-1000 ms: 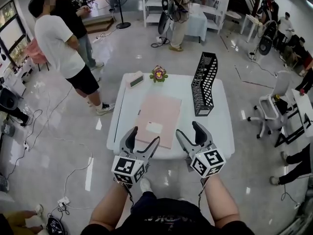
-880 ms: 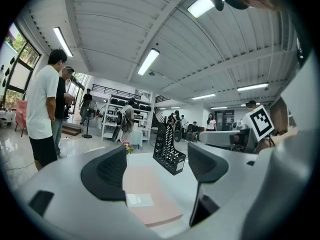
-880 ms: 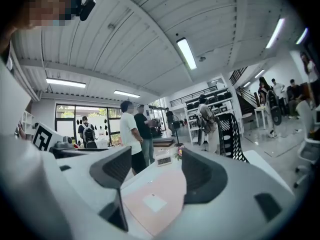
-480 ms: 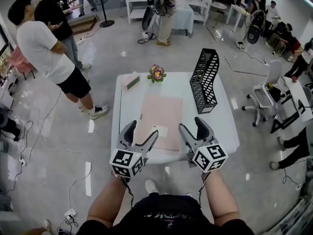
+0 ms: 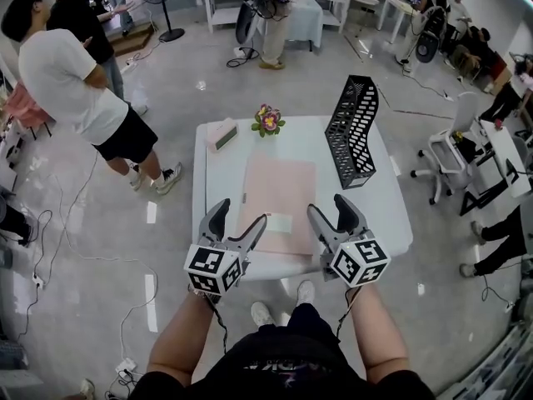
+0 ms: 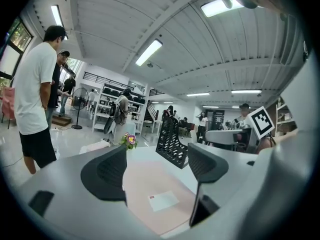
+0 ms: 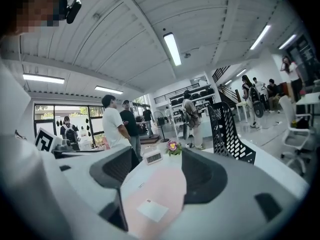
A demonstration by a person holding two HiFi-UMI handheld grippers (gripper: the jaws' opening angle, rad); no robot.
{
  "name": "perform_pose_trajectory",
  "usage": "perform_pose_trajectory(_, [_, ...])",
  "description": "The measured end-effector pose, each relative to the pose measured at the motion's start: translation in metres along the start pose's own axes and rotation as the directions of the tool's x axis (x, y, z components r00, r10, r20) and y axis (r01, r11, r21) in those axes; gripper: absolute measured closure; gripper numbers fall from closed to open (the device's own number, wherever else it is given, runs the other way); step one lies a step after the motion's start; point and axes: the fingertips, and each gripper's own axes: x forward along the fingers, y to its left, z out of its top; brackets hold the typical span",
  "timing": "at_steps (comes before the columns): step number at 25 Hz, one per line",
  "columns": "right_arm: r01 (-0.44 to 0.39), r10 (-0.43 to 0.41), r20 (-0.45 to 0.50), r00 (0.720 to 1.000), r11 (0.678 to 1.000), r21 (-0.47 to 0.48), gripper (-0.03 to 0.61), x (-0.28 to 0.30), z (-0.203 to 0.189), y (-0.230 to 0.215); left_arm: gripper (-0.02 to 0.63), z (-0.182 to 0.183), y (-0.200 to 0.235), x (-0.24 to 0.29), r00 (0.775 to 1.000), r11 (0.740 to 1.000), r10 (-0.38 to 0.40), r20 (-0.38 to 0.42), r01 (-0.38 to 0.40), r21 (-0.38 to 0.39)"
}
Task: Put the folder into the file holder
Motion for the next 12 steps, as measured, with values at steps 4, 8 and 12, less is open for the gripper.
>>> perform_pose_trajectory(4, [0.004, -0.003, -0.026, 1.000, 1.000, 0.020, 0.279, 0.015, -0.011, -0.010, 0.244, -0.010, 0.011, 0.011, 1.000, 1.000, 0.005, -0.023, -0.006, -0.018])
perform_pose_trajectory(8, [0.005, -0.002, -0.054, 0.999, 0.998, 0.056, 0.279, 0.035, -0.021, -0.027, 0.244, -0.018, 0.026, 0.030, 0.998, 0.999, 0.017, -0.053, -0.019, -0.038])
perform_pose_trajectory(12, [0.007, 0.002, -0.088, 0.996, 0.995, 0.104, 0.279, 0.058, -0.035, -0.050, 0.245, -0.027, 0.041, 0.051, 0.995, 0.997, 0.045, -0.089, -0.050, -0.055])
